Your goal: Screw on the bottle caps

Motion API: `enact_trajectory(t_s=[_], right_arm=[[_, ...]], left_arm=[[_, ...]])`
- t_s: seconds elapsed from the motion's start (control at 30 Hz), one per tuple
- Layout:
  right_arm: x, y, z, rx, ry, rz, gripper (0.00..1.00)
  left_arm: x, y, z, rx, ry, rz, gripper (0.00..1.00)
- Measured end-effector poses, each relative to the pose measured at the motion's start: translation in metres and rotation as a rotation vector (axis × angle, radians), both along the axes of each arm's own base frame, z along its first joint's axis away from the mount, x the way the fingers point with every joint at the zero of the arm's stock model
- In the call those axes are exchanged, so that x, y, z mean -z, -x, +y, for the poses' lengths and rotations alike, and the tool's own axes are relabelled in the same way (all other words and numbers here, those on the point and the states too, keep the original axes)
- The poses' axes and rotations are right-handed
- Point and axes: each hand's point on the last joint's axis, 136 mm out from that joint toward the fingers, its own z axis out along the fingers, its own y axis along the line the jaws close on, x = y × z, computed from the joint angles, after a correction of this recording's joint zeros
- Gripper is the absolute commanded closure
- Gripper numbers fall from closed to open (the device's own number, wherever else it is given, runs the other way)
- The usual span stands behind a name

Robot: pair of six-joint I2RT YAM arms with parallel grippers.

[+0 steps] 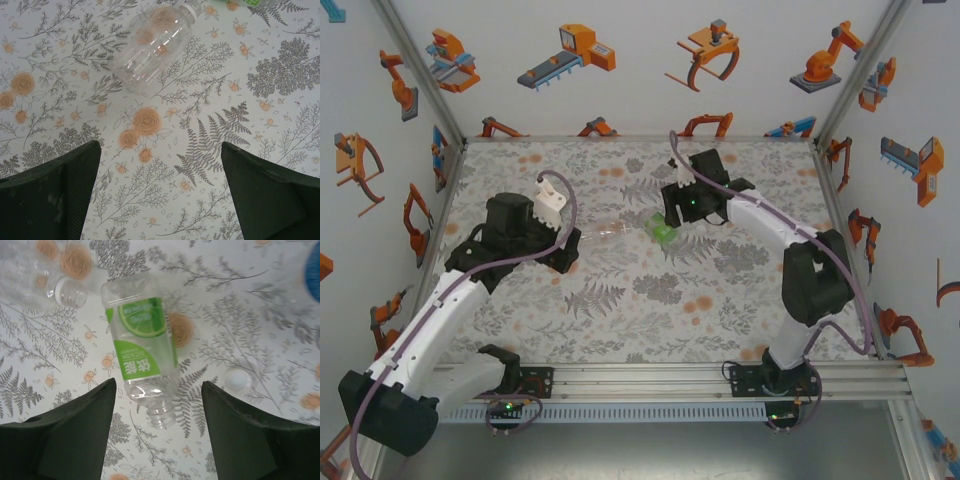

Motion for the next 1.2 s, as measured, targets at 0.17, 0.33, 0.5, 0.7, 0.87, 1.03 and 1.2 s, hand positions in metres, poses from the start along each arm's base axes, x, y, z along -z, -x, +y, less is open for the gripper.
enact_trajectory(t_s=[0.17,0.33,0.5,0.7,0.87,1.03,1.2], right_arm=[[0.024,0.002,0.008,-0.038,0.006,-0.012,0.3],[0.05,0.008,0.012,-0.079,0.004,-0.007,0.31],[0.066,0.013,0.017,-0.116,0.004,0.003,0.39],[0.066,0.011,0.02,-0.146,0.01,-0.033,0.55],[0.056,0.034,0.009,-0.2,0.049,-0.062,0.6],[0.009,0.068,0.005,-0.369,0.089,-0.205,0.6],[-0.032,0.115,0.019,-0.631,0.164,-0.376,0.6]], left_arm=[[0.0,0.001,0.001,0.0,0.002,-0.005,0.03],[0.0,0.001,0.0,0.0,0.003,-0.008,0.03],[0.0,0.002,-0.001,0.007,0.008,-0.006,0.03],[-0.002,0.003,-0.001,0.012,0.013,-0.009,0.03],[-0.003,0.006,-0.006,0.039,0.03,-0.005,0.03],[-0.005,0.016,-0.02,0.123,0.078,0.016,0.02],[-0.009,0.027,-0.038,0.227,0.131,0.049,0.01]])
